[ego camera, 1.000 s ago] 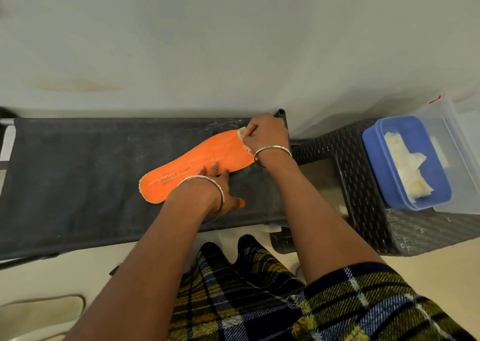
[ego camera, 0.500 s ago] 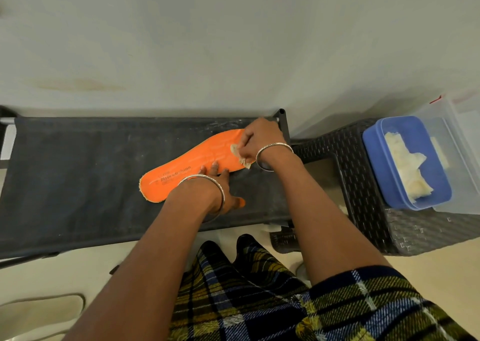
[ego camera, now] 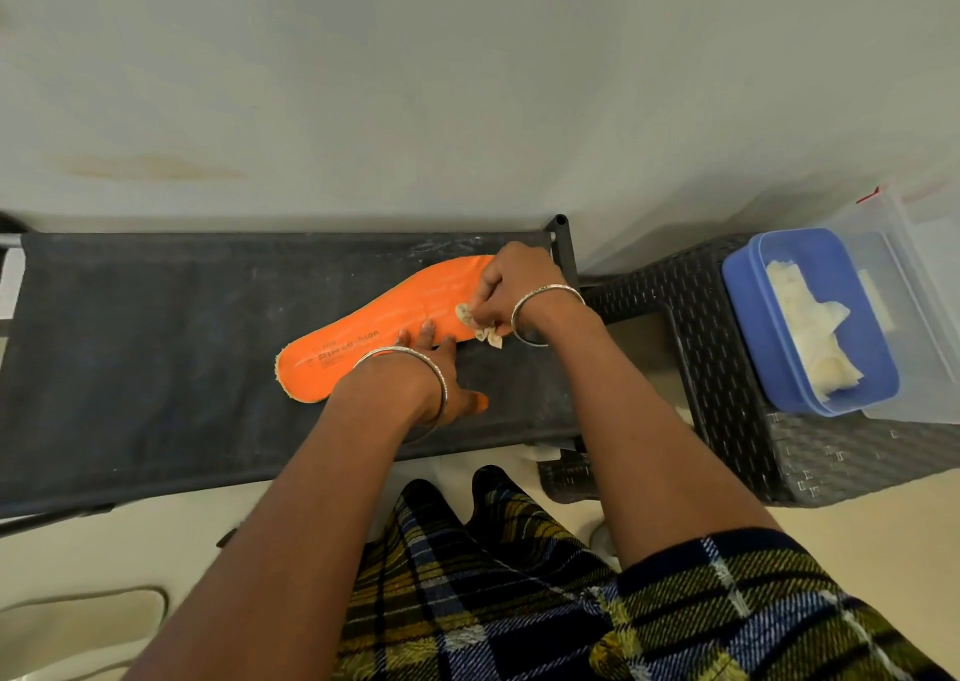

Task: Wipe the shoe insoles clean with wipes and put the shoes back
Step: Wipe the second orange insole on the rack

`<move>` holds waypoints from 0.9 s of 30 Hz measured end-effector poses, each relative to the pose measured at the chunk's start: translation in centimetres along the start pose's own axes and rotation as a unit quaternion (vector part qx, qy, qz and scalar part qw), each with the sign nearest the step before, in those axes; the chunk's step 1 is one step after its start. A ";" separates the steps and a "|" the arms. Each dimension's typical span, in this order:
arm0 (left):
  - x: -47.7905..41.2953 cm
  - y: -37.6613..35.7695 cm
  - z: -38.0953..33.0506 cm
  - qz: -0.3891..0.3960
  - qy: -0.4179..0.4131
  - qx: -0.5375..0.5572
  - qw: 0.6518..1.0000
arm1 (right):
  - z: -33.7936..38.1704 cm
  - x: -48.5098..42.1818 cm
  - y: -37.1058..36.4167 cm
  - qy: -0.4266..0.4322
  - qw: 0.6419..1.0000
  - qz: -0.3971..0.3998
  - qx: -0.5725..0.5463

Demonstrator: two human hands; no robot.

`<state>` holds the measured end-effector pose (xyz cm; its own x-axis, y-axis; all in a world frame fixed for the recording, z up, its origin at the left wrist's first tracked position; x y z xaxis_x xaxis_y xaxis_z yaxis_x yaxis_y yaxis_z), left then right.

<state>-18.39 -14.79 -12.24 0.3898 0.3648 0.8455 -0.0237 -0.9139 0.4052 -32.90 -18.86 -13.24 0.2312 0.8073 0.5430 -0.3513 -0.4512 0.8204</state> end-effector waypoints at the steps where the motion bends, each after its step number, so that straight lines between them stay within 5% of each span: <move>1: 0.0 0.0 0.1 0.000 -0.002 0.000 1.000 | -0.5 -0.3 0.1 -0.018 1.000 -0.020 0.004; 5: 0.1 0.1 0.1 0.003 -0.002 -0.003 1.000 | -2.8 -1.1 0.7 -0.120 0.988 -0.100 -0.008; 12: 0.0 0.1 -0.1 0.000 -0.001 -0.001 1.000 | 0.1 -0.2 -0.5 -0.042 0.999 0.010 0.007; 17: -0.2 0.0 0.2 -0.001 -0.005 0.000 1.000 | -1.1 -0.3 1.0 -0.109 0.985 -0.103 0.090; 23: 0.0 0.0 -0.1 -0.005 -0.002 0.002 1.000 | 0.8 0.0 -0.5 -0.045 0.999 -0.015 0.003; 27: 0.0 0.0 0.2 -0.003 -0.008 0.005 1.000 | 0.3 -0.5 -0.1 -0.074 0.992 -0.102 0.022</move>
<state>-18.24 -14.85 -12.27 0.4051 0.3675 0.8372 -0.0116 -0.9135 0.4066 -32.73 -19.36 -13.52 0.4242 0.8205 0.3831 -0.2450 -0.3033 0.9209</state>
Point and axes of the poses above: each hand's wrist, its own x-axis away from the middle knuckle, its own y-axis out of the back of the hand, z = x × y, the point moved 3 cm from there along -x, towards the middle knuckle, and after that the axes turned 10 degrees about x, right-handed, at the moved point
